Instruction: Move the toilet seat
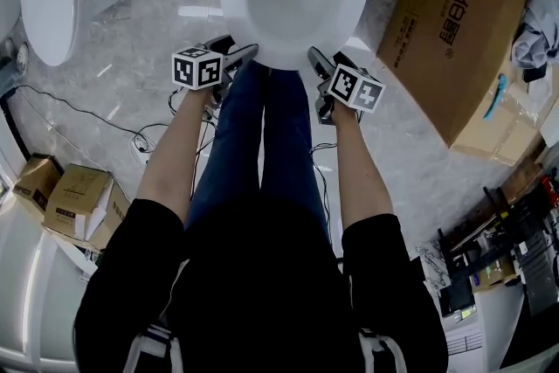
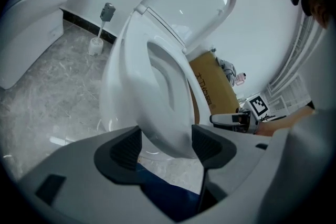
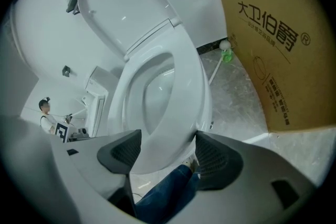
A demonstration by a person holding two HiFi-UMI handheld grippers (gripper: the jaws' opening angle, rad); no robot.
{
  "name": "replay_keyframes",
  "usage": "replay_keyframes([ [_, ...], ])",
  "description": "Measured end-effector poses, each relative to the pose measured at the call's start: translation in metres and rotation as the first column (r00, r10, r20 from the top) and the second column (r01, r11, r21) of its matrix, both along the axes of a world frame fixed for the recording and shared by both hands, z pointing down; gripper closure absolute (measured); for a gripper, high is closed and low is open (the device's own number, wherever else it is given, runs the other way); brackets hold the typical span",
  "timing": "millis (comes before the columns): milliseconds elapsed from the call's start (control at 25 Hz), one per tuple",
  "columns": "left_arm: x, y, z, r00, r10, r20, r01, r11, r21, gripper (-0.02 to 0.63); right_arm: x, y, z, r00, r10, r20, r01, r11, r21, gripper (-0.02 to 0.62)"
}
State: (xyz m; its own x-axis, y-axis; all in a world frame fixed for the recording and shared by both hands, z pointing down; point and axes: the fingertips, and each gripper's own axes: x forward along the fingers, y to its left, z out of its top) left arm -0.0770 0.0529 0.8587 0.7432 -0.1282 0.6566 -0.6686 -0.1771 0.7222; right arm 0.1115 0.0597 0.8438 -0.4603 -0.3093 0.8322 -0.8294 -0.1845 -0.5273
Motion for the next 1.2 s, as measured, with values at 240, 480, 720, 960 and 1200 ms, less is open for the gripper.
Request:
replay_keyframes([
  [240, 0.007, -0.008, -0.020, 0.997, -0.027, -0.079, 0.023, 0.999, -0.049, 0.333, 0.001, -0.002, -0.020, 1.000, 0.022, 0.010, -0.022, 1.000, 0.019, 0.267],
  [480, 0.007, -0.012, -0.047, 0.993, -0.044, -0.107, 0.039, 0.998, -0.057, 0.339, 0.005, -0.004, -0.044, 1.000, 0.022, -0.002, -0.022, 0.999, 0.031, 0.267],
  [720, 0.008, -0.019, -0.072, 0.990, -0.069, -0.124, 0.062, 0.996, -0.063, 0.341, 0.006, -0.010, -0.067, 0.999, 0.038, 0.001, -0.038, 0.998, 0.045, 0.276],
  [960, 0.008, -0.030, -0.098, 0.986, -0.104, -0.129, 0.099, 0.994, -0.046, 0.341, 0.010, -0.020, -0.095, 0.999, 0.046, -0.007, -0.046, 0.997, 0.058, 0.288],
  [1200, 0.014, -0.048, -0.136, 0.974, -0.149, -0.171, 0.146, 0.989, -0.029, 0.341, 0.013, -0.032, -0.124, 0.998, 0.067, 0.005, -0.068, 0.996, 0.064, 0.288],
])
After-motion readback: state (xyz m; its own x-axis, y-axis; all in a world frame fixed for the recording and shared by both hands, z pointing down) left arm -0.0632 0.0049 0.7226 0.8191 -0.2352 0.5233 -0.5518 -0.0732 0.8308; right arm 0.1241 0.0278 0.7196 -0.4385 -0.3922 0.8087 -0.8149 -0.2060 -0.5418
